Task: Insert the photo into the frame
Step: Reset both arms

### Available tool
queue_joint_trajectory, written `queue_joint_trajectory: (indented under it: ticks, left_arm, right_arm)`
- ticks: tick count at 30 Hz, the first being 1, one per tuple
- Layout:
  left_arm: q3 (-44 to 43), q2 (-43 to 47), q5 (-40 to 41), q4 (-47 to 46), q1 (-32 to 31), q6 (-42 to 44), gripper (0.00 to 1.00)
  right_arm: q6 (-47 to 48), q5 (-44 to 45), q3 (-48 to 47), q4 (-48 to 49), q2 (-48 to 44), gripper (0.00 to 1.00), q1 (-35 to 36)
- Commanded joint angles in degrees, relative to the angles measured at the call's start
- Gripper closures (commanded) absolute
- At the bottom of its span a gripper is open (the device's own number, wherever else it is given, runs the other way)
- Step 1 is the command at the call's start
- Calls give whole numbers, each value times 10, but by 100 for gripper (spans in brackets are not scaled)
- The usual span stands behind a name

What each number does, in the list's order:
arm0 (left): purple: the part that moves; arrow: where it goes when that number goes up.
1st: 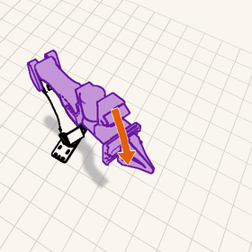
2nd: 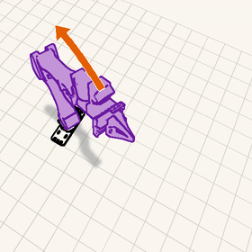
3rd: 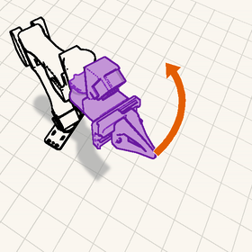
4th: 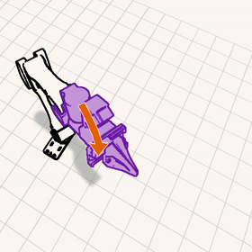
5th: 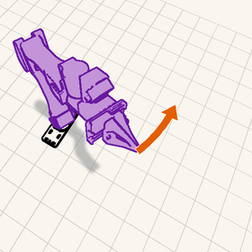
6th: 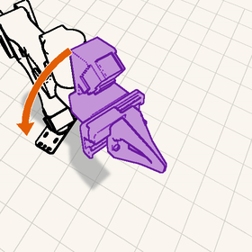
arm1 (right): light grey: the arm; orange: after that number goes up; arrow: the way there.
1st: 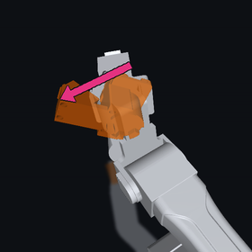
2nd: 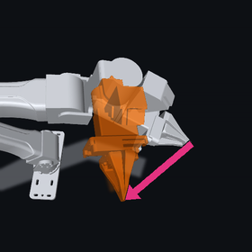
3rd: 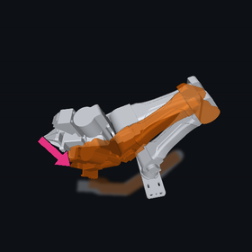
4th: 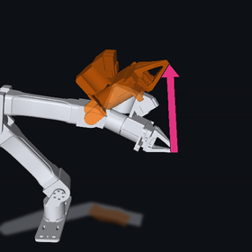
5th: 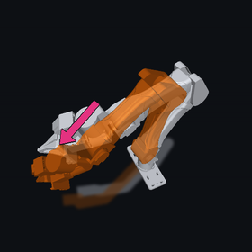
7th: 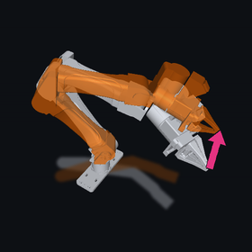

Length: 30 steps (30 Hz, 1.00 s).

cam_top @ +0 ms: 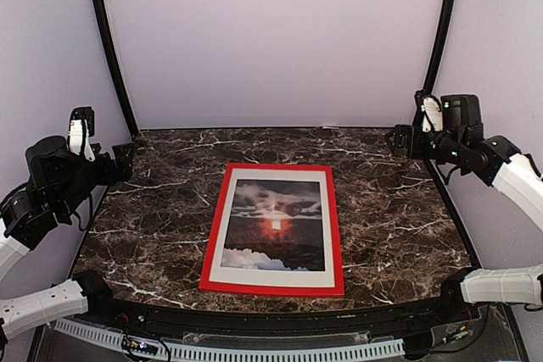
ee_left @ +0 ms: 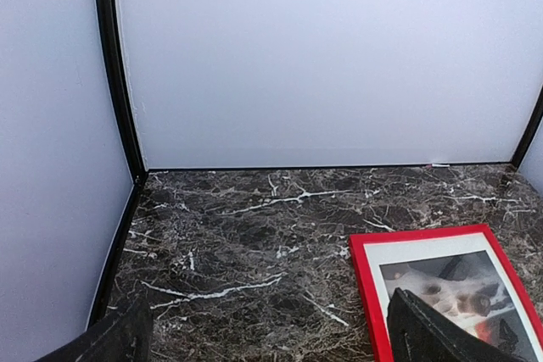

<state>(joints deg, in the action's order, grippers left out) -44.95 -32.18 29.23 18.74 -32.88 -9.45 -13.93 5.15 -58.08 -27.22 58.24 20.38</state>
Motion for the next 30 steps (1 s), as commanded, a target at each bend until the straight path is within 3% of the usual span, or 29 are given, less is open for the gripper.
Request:
queue_joint_trajectory:
  ticks: [1,30]
  left_arm:
    - [26,4,-1,-23,1,27,1]
    - [55,-6,-24,-33,1,32,1]
  right_arm:
    - [19,11,10,40,-15,1,4]
    - [32,0,23,53,-22,1,4]
